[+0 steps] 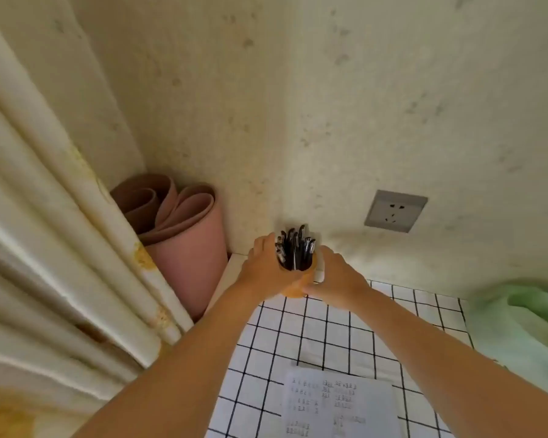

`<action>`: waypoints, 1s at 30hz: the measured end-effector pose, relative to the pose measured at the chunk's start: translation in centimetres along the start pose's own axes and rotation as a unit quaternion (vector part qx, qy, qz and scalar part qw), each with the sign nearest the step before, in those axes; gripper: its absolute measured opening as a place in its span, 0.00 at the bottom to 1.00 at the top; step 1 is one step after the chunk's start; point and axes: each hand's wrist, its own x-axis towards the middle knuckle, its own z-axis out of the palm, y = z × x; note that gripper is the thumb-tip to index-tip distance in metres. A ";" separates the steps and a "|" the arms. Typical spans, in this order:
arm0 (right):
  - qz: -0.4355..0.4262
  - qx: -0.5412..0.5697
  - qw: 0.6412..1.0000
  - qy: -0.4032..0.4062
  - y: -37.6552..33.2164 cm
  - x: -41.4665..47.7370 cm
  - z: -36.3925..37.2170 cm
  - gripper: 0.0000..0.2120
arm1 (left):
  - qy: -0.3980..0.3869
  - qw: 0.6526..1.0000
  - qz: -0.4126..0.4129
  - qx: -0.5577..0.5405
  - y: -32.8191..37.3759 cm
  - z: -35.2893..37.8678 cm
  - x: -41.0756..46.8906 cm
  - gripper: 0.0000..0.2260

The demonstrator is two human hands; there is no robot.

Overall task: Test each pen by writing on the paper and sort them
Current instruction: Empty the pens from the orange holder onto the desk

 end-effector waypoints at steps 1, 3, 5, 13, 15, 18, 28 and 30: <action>-0.003 0.034 0.999 0.015 0.3 0.7 1.3 0.44 | -0.002 0.999 -0.002 -0.042 -0.6 0.9 0.3 0.47; -0.033 0.104 0.993 0.040 1.1 1.9 3.5 0.47 | 0.001 0.994 0.007 -0.106 -2.0 2.7 1.5 0.43; -0.062 0.170 0.981 0.065 1.9 3.4 5.6 0.44 | 0.029 0.987 0.024 -0.156 -3.7 4.7 3.2 0.38; -0.080 0.200 0.966 0.144 1.6 0.9 7.3 0.37 | 0.082 0.977 0.099 -0.172 -4.5 5.2 1.1 0.41; -0.086 0.191 0.967 0.147 2.0 -0.7 7.0 0.40 | 0.089 0.973 0.126 -0.170 -3.8 4.3 -1.4 0.45; -0.097 0.187 0.966 0.148 1.9 -4.2 6.1 0.41 | 0.073 0.974 0.135 -0.163 -2.9 3.5 -5.7 0.46; -0.082 0.249 0.948 0.181 3.4 -15.5 6.1 0.34 | -0.008 0.969 0.136 -0.207 -1.7 5.4 -13.9 0.20; -0.075 0.268 0.945 0.173 4.6 -16.9 6.3 0.33 | 0.002 0.968 0.124 -0.220 -1.2 6.9 -14.5 0.23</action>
